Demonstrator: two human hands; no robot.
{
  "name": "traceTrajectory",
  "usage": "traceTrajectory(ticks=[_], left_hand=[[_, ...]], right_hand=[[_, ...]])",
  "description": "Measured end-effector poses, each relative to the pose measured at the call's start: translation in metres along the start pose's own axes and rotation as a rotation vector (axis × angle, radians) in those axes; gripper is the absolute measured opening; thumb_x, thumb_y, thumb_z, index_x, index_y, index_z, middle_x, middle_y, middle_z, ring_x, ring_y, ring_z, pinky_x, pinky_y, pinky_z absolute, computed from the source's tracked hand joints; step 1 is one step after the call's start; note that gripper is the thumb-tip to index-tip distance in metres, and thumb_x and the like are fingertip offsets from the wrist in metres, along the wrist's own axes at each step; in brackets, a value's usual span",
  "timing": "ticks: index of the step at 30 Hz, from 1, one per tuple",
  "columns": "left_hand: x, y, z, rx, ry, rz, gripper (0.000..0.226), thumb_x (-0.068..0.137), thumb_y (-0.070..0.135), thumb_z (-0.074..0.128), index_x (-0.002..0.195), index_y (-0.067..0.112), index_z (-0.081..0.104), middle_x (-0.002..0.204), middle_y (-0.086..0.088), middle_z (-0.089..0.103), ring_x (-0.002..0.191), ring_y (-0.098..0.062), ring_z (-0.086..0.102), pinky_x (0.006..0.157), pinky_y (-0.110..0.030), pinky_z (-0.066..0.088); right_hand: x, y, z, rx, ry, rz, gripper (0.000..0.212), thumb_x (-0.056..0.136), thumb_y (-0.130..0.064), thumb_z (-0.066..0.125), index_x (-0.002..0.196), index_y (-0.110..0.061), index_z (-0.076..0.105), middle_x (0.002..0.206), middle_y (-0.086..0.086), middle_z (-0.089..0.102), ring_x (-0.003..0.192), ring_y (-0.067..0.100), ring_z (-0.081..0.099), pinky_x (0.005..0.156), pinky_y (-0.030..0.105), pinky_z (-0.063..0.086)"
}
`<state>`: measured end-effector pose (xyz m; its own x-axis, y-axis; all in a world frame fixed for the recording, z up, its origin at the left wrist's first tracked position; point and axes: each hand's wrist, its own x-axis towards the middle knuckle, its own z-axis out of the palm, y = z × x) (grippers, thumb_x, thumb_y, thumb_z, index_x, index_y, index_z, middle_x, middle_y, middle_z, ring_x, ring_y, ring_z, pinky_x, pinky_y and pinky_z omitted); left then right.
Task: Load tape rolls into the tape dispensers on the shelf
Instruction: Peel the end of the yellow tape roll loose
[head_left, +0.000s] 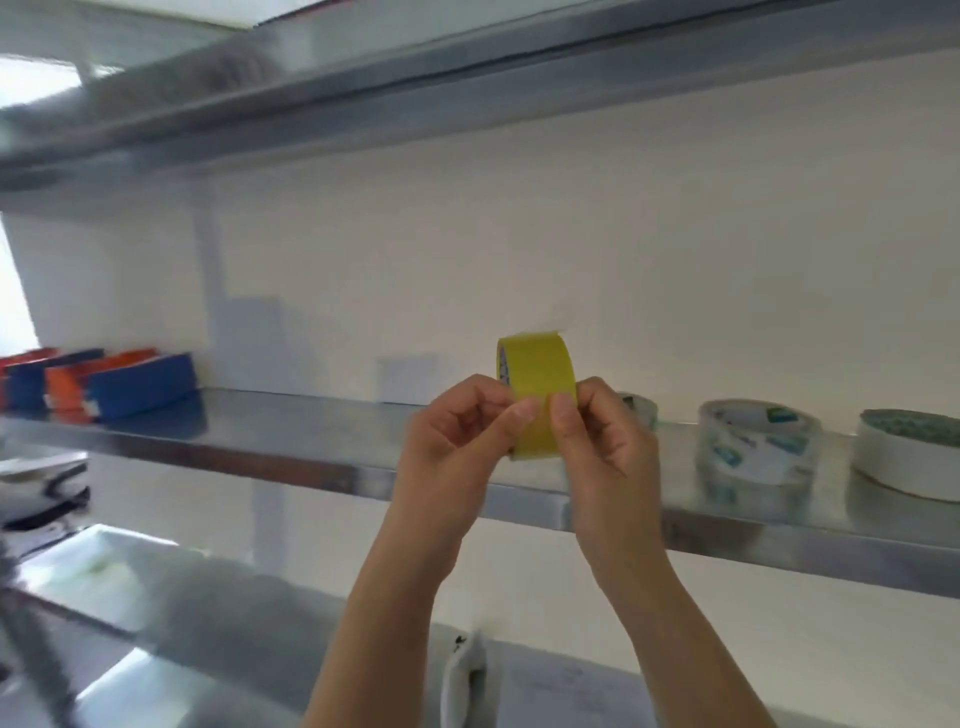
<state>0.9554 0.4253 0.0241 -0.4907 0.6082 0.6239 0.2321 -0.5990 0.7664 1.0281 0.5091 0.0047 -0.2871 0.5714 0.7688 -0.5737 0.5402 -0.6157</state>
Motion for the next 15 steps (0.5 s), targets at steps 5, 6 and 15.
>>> traceTrajectory(ticks=[5, 6, 15], left_hand=[[-0.014, 0.039, -0.095, 0.161, 0.139, 0.021, 0.02, 0.08, 0.019, 0.069, 0.082, 0.001, 0.061, 0.073, -0.008, 0.061, 0.075, -0.024, 0.053, 0.073, -0.033, 0.045], [-0.019, 0.047, -0.113, 0.196, 0.172, 0.027, 0.021, 0.079, 0.021, 0.067, 0.083, 0.0, 0.061, 0.074, -0.009, 0.061, 0.075, -0.025, 0.054, 0.074, -0.035, 0.046], [-0.069, 0.115, -0.242, 0.369, 0.36, 0.06, 0.008, 0.079, 0.02, 0.065, 0.071, 0.016, 0.063, 0.083, -0.012, 0.06, 0.08, -0.025, 0.055, 0.075, -0.034, 0.05]], right_hand=[[-0.012, 0.008, 0.106, 0.143, -0.128, 0.017, 0.027, 0.09, -0.026, 0.049, 0.066, -0.016, 0.045, 0.057, -0.012, 0.043, 0.054, 0.001, 0.036, 0.052, 0.014, 0.032], [-0.016, 0.007, 0.126, 0.171, -0.157, 0.012, 0.026, 0.091, -0.024, 0.049, 0.066, -0.017, 0.045, 0.056, -0.014, 0.044, 0.053, 0.0, 0.037, 0.052, 0.011, 0.032], [-0.062, -0.009, 0.278, 0.33, -0.344, 0.061, 0.019, 0.092, -0.03, 0.046, 0.076, -0.022, 0.05, 0.064, -0.014, 0.05, 0.061, 0.0, 0.048, 0.058, 0.011, 0.042]])
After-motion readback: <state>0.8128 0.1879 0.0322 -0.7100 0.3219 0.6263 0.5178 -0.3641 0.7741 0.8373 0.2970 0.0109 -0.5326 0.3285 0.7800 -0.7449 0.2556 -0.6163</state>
